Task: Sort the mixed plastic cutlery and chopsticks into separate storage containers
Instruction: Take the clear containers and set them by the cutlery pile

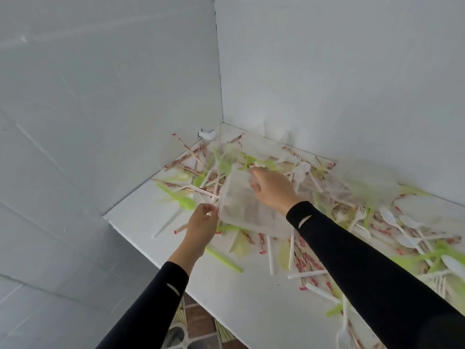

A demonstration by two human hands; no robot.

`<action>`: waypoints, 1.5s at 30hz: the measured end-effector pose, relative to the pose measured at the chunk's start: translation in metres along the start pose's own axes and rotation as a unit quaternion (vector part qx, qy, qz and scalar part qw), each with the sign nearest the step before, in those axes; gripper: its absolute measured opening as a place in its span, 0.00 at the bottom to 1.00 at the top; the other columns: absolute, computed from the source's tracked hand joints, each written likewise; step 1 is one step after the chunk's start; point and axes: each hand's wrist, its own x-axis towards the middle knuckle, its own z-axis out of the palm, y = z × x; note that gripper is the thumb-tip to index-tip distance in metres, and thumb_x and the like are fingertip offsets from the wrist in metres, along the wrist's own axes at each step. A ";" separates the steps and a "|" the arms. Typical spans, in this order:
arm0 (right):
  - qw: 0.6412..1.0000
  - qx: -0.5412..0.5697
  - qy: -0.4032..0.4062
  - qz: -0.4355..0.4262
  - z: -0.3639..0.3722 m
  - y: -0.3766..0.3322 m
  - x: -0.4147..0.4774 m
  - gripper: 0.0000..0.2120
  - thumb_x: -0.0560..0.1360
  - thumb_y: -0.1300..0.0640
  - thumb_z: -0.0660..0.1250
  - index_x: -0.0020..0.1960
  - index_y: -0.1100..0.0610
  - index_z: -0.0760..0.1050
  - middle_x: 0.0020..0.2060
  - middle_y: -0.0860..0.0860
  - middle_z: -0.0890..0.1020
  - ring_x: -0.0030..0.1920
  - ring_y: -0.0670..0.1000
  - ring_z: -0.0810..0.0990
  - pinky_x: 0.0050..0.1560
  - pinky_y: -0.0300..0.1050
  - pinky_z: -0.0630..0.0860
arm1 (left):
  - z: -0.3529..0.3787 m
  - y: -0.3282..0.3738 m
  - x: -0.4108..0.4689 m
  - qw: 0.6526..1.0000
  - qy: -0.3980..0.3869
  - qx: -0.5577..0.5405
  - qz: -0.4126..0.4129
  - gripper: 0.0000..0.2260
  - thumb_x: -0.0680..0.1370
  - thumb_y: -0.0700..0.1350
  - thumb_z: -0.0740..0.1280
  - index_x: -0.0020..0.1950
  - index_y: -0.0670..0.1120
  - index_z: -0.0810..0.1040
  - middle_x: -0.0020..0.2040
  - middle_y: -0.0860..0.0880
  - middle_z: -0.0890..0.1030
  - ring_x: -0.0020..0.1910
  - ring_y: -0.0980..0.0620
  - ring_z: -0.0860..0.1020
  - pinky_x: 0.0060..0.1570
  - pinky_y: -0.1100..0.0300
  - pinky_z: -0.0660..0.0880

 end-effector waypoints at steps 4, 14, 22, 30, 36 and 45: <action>0.997 0.062 -0.025 0.049 0.000 0.016 0.008 0.20 0.82 0.59 0.58 0.73 0.54 0.60 0.46 0.48 0.81 0.41 0.51 0.75 0.41 0.47 0.70 | 0.001 0.025 0.013 0.992 -0.055 -0.098 0.058 0.05 0.81 0.47 0.65 0.50 0.46 0.72 0.57 0.47 0.77 0.47 0.53 0.78 0.52 0.51 0.81; 0.959 0.175 0.121 0.188 -0.028 0.081 0.005 0.14 0.81 0.54 0.60 0.62 0.61 0.75 0.55 0.56 0.81 0.56 0.57 0.79 0.57 0.52 0.76 | 0.055 0.102 0.084 0.980 -0.107 -0.046 0.162 0.09 0.82 0.52 0.61 0.56 0.48 0.77 0.56 0.50 0.80 0.57 0.50 0.79 0.57 0.53 0.78; 0.765 0.527 0.216 0.300 -0.049 0.119 -0.008 0.07 0.81 0.59 0.63 0.58 0.54 0.75 0.52 0.53 0.83 0.49 0.56 0.83 0.46 0.45 0.79 | 0.130 0.133 0.172 0.985 -0.070 -0.151 -0.053 0.38 0.76 0.59 0.70 0.76 0.41 0.57 0.45 0.48 0.71 0.41 0.53 0.76 0.56 0.50 0.80; 0.670 0.646 0.212 0.297 -0.046 0.162 -0.032 0.14 0.79 0.55 0.68 0.63 0.58 0.76 0.44 0.47 0.86 0.43 0.48 0.85 0.44 0.45 0.80 | 0.165 0.124 0.210 0.997 -0.045 -0.050 -0.022 0.08 0.81 0.46 0.60 0.45 0.43 0.68 0.42 0.49 0.71 0.48 0.47 0.76 0.49 0.53 0.80; 0.585 0.704 0.235 0.327 -0.055 0.161 -0.022 0.10 0.80 0.54 0.67 0.57 0.58 0.79 0.44 0.49 0.86 0.43 0.49 0.85 0.47 0.50 0.81 | 0.161 0.133 0.142 0.987 -0.024 -0.129 0.088 0.07 0.81 0.47 0.61 0.47 0.47 0.65 0.37 0.51 0.67 0.33 0.54 0.65 0.43 0.55 0.72; 0.452 0.822 0.237 0.253 -0.053 0.151 -0.043 0.17 0.77 0.70 0.60 0.64 0.64 0.74 0.47 0.55 0.84 0.51 0.57 0.80 0.48 0.47 0.80 | 0.171 0.131 0.029 0.880 -0.255 -0.107 0.387 0.22 0.72 0.53 0.74 0.57 0.52 0.65 0.64 0.52 0.70 0.66 0.56 0.71 0.57 0.62 0.76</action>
